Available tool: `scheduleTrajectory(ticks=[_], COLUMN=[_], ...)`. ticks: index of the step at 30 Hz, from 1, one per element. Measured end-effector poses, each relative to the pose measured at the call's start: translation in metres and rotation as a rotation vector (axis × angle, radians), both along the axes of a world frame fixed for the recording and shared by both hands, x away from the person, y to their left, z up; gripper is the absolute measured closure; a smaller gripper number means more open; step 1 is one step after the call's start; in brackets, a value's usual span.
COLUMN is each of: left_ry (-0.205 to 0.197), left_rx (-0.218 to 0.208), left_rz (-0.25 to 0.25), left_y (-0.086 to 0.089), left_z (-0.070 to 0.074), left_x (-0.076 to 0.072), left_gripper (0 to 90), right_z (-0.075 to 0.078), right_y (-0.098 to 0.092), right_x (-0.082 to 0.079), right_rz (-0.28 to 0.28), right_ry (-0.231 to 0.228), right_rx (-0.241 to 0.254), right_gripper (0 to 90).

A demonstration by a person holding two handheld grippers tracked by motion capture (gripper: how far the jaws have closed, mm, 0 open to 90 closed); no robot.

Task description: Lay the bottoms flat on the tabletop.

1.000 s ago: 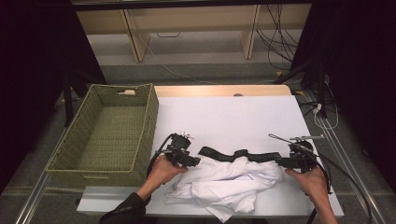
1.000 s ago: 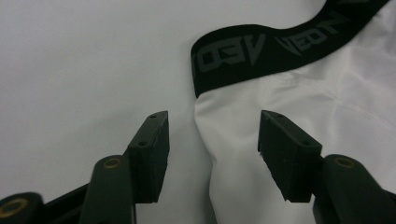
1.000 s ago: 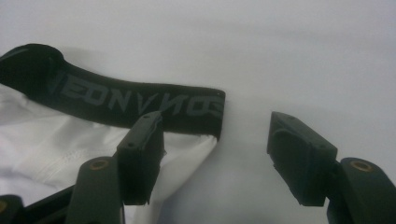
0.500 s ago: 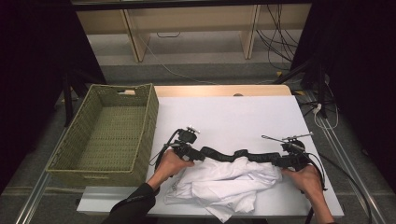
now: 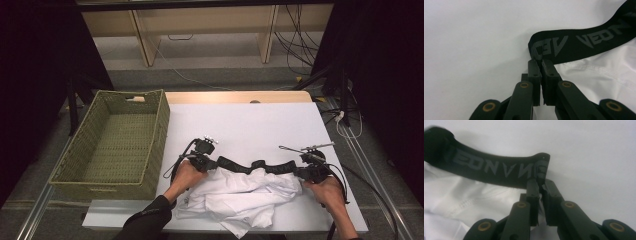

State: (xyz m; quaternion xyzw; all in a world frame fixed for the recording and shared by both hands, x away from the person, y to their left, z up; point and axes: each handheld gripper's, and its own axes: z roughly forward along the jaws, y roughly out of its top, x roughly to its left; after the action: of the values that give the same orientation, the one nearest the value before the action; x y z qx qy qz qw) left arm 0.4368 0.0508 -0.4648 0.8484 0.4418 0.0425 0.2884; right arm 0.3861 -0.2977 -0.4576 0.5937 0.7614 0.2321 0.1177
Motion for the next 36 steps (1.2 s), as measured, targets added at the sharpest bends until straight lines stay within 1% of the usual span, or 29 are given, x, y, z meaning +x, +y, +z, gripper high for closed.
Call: scheduleTrajectory(ticks=[1,2,4,10,11,12,17,21,25,28,29,30,36], left_ry=[-0.017,-0.032,-0.068,-0.156,-0.164,-0.175,-0.213,-0.241,-0.262,-0.271,-0.275,-0.277,-0.29], left_rx=[-0.004,-0.007,-0.016,-0.05,-0.055,-0.06,-0.083,-0.071,-0.071,-0.072,-0.073,-0.071,-0.075], left_rz=[0.004,0.007,0.019,0.09,0.101,0.112,0.145,0.158,0.176,0.191,0.197,0.202,0.234], left_y=[0.002,0.003,0.009,0.028,0.031,0.034,0.046,0.048,0.051,0.054,0.055,0.057,0.064], left_z=[0.004,0.008,0.019,0.056,0.061,0.066,0.086,0.097,0.104,0.109,0.11,0.112,0.116], left_x=[0.0,0.0,0.001,0.012,0.014,0.016,0.024,0.029,0.033,0.037,0.038,0.039,0.046], left_gripper=[86.9,86.9,86.9,86.9,86.9,86.9,86.9,86.9,86.9,86.8,86.8,86.8,86.9], right_z=[0.006,0.006,0.013,0.041,0.05,0.05,0.074,0.09,0.101,0.106,0.108,0.108,0.112], right_y=[-0.001,-0.001,-0.003,-0.002,0.0,0.0,0.006,0.015,0.023,0.028,0.032,0.032,0.042], right_x=[0.0,0.0,0.001,0.008,0.012,0.012,0.023,0.033,0.045,0.052,0.056,0.056,0.071], right_rz=[-0.01,-0.01,-0.014,-0.04,-0.037,-0.037,-0.031,-0.02,-0.015,-0.01,-0.008,-0.008,-0.002], right_ry=[-0.039,-0.039,-0.077,-0.216,-0.253,-0.253,-0.321,-0.355,-0.381,-0.399,-0.406,-0.406,-0.42], right_rx=[0.009,0.009,0.014,0.04,0.042,0.042,0.048,0.029,0.01,0.009,-0.001,-0.001,-0.023], right_gripper=[85.2,85.2,85.3,85.3,85.3,85.3,85.3,85.3,85.3,85.3,85.3,85.3,85.2])
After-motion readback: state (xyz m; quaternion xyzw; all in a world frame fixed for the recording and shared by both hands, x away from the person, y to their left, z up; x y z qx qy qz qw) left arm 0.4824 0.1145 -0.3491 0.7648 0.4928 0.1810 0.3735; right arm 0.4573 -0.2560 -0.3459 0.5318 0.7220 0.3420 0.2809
